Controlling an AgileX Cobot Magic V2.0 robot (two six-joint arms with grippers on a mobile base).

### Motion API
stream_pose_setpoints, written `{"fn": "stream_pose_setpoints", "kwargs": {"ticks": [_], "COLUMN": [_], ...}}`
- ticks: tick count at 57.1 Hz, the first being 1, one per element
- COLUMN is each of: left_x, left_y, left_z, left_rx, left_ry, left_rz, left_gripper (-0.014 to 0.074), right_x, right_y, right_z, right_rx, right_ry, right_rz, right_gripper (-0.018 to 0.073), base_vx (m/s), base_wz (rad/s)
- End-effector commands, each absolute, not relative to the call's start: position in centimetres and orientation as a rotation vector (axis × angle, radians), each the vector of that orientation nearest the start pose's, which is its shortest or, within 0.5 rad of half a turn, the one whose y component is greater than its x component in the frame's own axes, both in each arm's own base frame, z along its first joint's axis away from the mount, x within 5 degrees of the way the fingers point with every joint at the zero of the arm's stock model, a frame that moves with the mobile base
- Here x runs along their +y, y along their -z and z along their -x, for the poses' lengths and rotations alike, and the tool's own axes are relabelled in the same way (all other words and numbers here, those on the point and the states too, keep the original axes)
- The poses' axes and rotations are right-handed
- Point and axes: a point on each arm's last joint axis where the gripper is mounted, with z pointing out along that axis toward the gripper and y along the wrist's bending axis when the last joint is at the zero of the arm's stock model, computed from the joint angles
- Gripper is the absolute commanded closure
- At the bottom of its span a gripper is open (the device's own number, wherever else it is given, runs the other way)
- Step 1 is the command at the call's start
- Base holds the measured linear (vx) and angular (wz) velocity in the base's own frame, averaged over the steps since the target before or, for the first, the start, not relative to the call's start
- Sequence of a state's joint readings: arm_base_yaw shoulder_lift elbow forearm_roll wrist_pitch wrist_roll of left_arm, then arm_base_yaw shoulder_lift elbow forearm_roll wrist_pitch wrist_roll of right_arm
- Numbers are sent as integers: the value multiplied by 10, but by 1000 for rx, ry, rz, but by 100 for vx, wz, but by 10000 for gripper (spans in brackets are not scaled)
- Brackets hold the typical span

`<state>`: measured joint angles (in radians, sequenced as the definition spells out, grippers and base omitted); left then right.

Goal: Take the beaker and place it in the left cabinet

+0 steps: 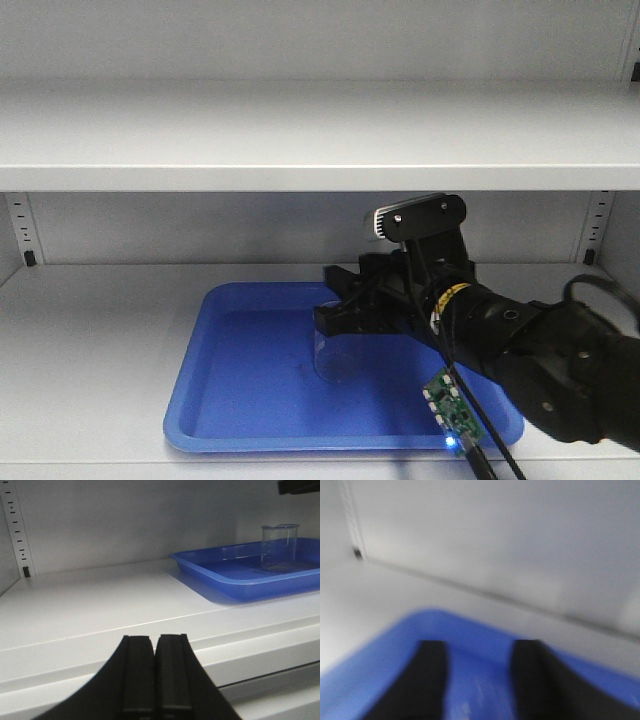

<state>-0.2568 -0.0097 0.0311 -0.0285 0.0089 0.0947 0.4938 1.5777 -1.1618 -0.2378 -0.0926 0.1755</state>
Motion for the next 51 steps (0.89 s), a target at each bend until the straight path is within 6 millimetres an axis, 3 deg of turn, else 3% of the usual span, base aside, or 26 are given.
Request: {"fn": "stream_pose_setpoints", "kwargs": {"ticks": [1, 2, 18, 41, 51], "left_x": [-14, -14, -14, -14, -14], "left_y": [-205, -205, -205, -205, -205], "left_z": [-54, -54, -54, -54, -54], "left_rx": [1413, 1413, 1413, 1413, 1413], "left_ry": [168, 168, 168, 168, 168], "left_rz": [-222, -222, -222, -222, -222], "left_gripper": [595, 595, 595, 595, 595], "right_x": [168, 167, 145, 91, 73], "right_y": [-359, -359, -368, -338, -330], "right_z": [-314, -313, -276, -174, -142], "right_rx": [1713, 1726, 1773, 1820, 1811], "right_ry": [-311, -305, -279, -352, -348], "right_rz": [489, 490, 483, 398, 389], "right_gripper": [546, 578, 566, 565, 565], "base_vx": [0, 0, 0, 0, 0], "base_wz": [0, 0, 0, 0, 0]}}
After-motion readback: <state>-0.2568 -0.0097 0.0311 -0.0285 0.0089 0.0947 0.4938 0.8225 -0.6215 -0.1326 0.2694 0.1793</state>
